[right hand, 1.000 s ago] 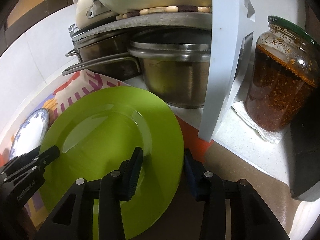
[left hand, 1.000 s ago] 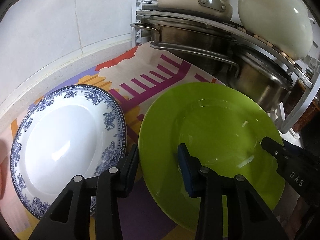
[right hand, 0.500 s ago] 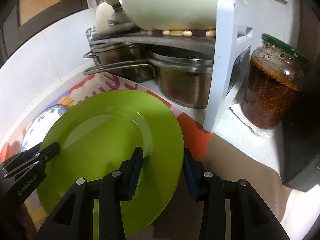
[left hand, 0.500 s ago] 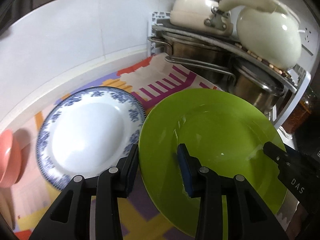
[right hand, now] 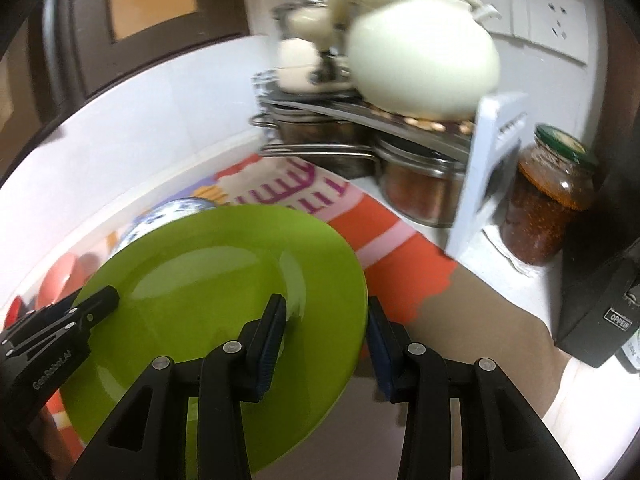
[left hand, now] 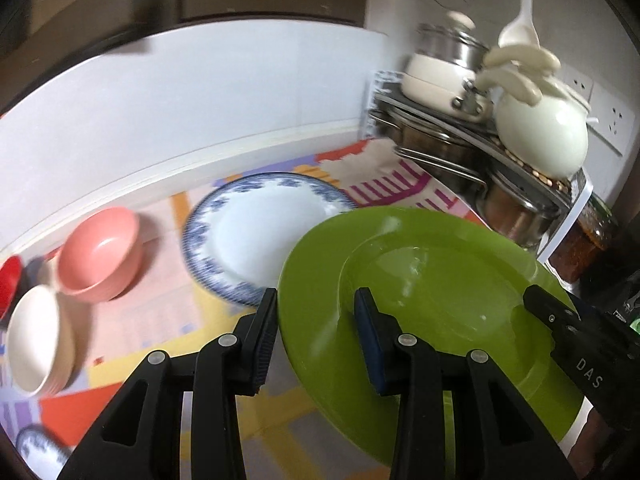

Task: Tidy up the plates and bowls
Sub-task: 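Carry the green plate with both grippers over the blue-and-white plate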

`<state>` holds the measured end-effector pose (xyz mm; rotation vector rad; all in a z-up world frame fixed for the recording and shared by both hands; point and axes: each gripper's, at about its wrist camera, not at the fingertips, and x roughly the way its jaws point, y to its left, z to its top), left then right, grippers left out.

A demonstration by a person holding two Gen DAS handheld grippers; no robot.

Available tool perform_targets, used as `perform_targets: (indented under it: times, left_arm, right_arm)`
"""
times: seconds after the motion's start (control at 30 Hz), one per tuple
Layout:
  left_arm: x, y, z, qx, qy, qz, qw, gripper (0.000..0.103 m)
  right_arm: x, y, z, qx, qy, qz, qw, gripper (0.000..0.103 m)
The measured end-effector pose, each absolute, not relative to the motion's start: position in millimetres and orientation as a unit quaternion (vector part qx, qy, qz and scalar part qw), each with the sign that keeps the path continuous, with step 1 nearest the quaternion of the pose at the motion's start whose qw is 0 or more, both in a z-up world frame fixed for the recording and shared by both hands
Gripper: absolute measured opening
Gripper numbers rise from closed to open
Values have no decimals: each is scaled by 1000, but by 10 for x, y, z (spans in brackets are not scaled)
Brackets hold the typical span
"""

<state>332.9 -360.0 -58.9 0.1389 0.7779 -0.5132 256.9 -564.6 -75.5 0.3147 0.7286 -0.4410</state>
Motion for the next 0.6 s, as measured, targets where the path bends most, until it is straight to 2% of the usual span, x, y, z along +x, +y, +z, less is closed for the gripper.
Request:
perform_targets:
  times: [0.6]
  left_arm:
    - [2897, -2185, -360, 14, 343, -128, 930, 38]
  right_arm:
    - [2539, -4561, -457, 104, 339, -94, 930, 41]
